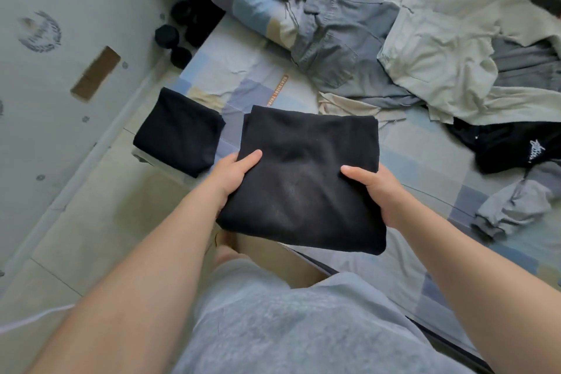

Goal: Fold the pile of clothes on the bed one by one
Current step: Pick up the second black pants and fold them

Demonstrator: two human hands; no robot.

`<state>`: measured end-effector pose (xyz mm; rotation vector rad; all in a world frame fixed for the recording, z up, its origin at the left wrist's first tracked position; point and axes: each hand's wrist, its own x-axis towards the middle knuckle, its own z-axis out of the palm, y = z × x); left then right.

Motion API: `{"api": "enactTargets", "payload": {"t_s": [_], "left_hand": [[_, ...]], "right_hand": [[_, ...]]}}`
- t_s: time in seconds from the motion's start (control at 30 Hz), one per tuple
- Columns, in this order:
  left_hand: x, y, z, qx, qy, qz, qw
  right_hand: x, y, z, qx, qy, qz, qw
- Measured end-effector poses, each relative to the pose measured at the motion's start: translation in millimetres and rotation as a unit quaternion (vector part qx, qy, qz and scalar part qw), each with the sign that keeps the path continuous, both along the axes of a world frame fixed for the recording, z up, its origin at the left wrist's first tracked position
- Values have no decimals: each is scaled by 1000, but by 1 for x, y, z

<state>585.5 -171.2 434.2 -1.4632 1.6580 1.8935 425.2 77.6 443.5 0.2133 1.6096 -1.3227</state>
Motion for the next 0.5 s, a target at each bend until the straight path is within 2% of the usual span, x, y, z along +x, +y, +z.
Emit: {"api": "enactTargets", "payload": {"t_s": [0.23, 0.37, 0.5], "left_hand": [[31, -174, -42, -15, 7, -10, 1000], [48, -289, -83, -32, -24, -45, 998], [52, -390, -138, -36, -53, -90, 994]], "right_hand": [[31, -166, -44, -2, -9, 15, 1000], [63, -276, -85, 27, -49, -3, 998], [85, -370, -139, 51, -49, -33, 997]]}}
